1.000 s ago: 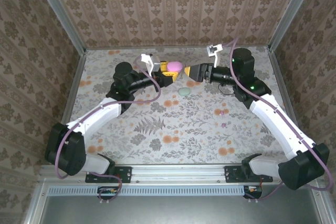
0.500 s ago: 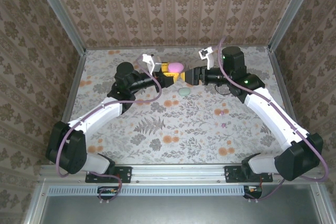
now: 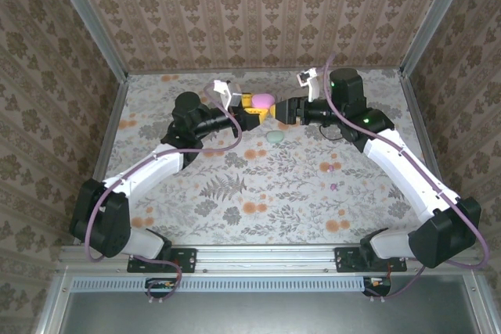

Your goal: Insert wireless bluetooth earbuds into charging case

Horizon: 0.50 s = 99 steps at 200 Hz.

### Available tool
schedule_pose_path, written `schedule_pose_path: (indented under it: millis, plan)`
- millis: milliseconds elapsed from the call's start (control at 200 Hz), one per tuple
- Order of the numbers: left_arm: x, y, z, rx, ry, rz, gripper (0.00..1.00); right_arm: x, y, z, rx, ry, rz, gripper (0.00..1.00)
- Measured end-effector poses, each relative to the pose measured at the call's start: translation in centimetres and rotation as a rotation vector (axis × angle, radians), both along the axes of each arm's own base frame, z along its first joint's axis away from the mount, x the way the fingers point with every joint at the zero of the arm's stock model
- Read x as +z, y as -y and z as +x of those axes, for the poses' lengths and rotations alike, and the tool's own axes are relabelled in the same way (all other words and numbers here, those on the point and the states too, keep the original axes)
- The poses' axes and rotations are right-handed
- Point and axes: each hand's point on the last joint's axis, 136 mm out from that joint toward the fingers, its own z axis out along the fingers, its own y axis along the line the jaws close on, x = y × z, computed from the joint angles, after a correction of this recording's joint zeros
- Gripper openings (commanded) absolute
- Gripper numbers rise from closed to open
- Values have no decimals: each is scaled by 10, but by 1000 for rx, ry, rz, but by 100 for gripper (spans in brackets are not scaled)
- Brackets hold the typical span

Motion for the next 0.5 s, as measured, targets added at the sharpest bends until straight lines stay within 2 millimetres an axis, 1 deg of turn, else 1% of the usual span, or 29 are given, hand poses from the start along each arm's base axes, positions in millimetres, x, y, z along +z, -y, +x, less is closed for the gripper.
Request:
schedule_pose_path:
  millis: [195,495]
  plan:
    - [0,0,0,1,-6,-1,31,3,0,1,-11,-11,14,66]
    - [-3,0,-1,-11,-21,9,31,18,3,9,-45,14,51,68]
